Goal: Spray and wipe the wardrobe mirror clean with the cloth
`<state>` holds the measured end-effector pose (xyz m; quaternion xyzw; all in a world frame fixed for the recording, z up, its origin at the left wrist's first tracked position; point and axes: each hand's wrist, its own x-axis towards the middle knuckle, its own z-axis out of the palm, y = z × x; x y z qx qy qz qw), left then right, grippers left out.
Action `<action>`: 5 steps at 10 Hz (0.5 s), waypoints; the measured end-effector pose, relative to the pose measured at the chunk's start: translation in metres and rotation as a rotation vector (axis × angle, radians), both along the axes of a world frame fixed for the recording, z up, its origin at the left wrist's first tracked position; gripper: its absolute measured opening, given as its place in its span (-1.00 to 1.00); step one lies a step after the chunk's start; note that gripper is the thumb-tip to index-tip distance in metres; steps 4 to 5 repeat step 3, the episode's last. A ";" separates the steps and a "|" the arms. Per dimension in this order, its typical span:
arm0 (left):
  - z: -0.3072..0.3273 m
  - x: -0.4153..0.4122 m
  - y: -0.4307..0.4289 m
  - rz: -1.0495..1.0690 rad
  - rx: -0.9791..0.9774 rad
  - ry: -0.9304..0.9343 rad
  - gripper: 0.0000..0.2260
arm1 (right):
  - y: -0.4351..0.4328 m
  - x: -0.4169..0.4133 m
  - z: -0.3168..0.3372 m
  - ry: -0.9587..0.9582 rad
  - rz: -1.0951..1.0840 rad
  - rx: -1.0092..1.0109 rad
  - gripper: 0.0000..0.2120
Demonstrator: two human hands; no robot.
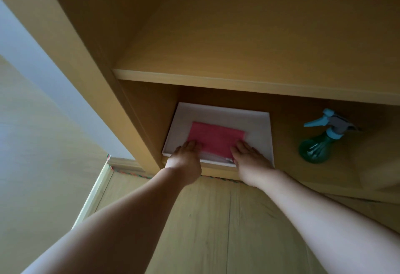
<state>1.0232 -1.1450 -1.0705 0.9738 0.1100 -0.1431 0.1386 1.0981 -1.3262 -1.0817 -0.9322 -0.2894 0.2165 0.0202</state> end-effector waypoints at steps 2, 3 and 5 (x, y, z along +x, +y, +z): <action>0.073 -0.064 -0.023 0.015 -0.057 -0.011 -0.50 | -0.019 -0.071 0.091 0.123 -0.032 0.131 -0.52; 0.143 -0.101 -0.036 0.000 -0.127 -0.030 -0.52 | -0.036 -0.106 0.166 0.195 -0.031 0.209 -0.53; 0.143 -0.101 -0.036 0.000 -0.127 -0.030 -0.52 | -0.036 -0.106 0.166 0.195 -0.031 0.209 -0.53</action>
